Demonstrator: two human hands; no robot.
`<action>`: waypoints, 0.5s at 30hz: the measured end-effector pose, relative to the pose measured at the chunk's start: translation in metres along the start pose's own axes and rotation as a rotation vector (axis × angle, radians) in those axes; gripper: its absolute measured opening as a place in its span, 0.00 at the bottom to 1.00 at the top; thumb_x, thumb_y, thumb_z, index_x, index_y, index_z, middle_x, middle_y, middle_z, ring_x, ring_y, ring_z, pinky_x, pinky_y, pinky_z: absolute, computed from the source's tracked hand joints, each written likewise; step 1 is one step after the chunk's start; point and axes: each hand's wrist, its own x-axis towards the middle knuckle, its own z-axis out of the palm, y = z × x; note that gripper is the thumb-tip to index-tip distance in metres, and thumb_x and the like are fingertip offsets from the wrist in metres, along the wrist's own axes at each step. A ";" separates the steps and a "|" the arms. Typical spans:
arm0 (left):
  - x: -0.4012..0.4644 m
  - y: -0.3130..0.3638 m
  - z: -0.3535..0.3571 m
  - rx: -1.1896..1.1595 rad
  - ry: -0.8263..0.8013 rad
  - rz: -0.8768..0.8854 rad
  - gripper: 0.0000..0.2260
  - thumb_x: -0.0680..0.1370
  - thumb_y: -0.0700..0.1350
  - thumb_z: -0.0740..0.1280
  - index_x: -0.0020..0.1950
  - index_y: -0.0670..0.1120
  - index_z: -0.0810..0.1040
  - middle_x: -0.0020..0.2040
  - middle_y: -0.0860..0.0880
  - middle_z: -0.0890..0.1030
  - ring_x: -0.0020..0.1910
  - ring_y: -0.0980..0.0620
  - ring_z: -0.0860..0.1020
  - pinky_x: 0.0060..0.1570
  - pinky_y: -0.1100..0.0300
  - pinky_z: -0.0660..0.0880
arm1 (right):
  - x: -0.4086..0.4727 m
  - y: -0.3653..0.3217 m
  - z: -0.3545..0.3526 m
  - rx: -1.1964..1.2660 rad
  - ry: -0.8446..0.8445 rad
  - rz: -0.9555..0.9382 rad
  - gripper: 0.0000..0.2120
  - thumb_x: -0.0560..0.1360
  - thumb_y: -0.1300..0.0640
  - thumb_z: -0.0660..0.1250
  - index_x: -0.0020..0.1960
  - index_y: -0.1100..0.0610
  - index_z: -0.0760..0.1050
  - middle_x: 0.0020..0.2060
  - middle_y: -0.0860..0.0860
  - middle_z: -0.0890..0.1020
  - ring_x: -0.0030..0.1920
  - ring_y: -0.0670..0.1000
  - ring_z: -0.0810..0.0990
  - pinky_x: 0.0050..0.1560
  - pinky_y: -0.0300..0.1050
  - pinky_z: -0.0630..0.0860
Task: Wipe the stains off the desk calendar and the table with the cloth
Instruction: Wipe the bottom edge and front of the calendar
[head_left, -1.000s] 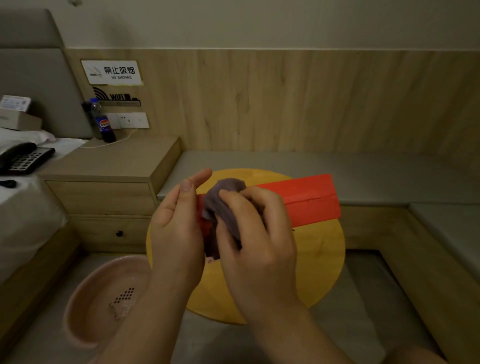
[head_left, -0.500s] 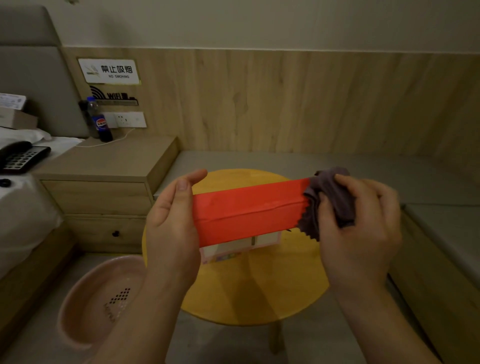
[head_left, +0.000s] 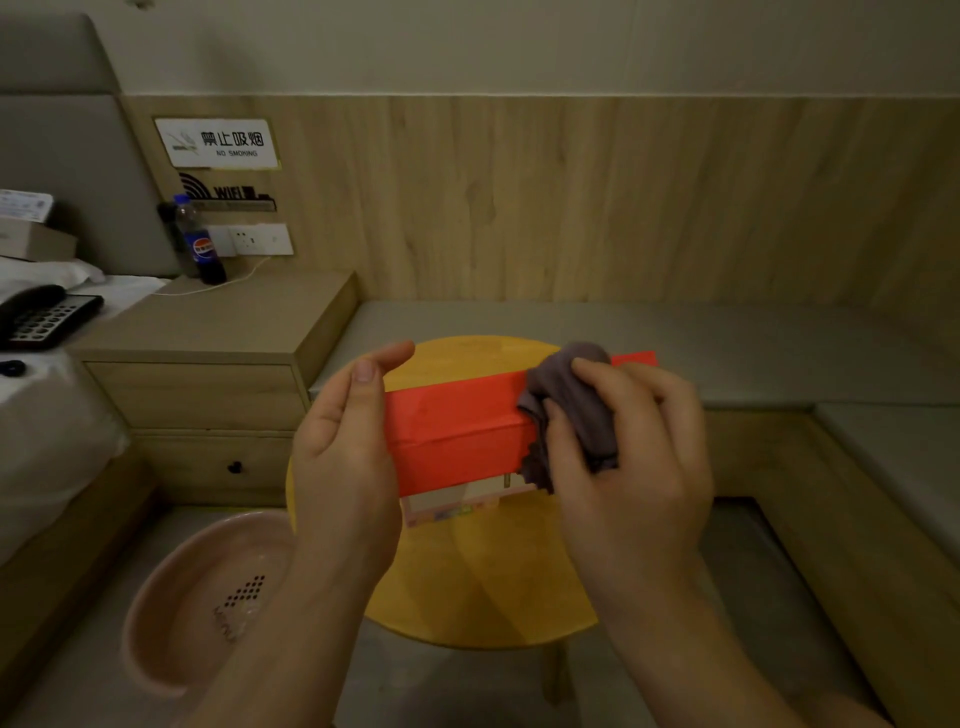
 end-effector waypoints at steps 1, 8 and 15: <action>0.000 0.000 0.000 0.002 -0.001 0.003 0.13 0.82 0.58 0.61 0.55 0.60 0.86 0.47 0.53 0.81 0.40 0.58 0.77 0.35 0.60 0.76 | -0.003 -0.005 0.002 0.017 -0.018 -0.012 0.13 0.76 0.63 0.73 0.61 0.61 0.80 0.56 0.53 0.75 0.55 0.50 0.77 0.60 0.34 0.72; -0.003 0.000 0.002 -0.039 -0.018 0.031 0.14 0.85 0.52 0.60 0.52 0.58 0.86 0.32 0.52 0.82 0.29 0.58 0.79 0.28 0.63 0.76 | -0.017 -0.045 0.027 0.156 -0.095 -0.064 0.12 0.78 0.62 0.72 0.61 0.59 0.80 0.54 0.55 0.76 0.53 0.55 0.79 0.53 0.51 0.78; -0.002 0.005 -0.001 -0.092 -0.043 0.017 0.15 0.86 0.49 0.59 0.52 0.56 0.87 0.36 0.44 0.82 0.34 0.48 0.79 0.30 0.61 0.77 | -0.018 -0.060 0.038 0.184 -0.124 -0.095 0.10 0.80 0.61 0.69 0.61 0.60 0.80 0.54 0.58 0.78 0.51 0.57 0.80 0.50 0.53 0.78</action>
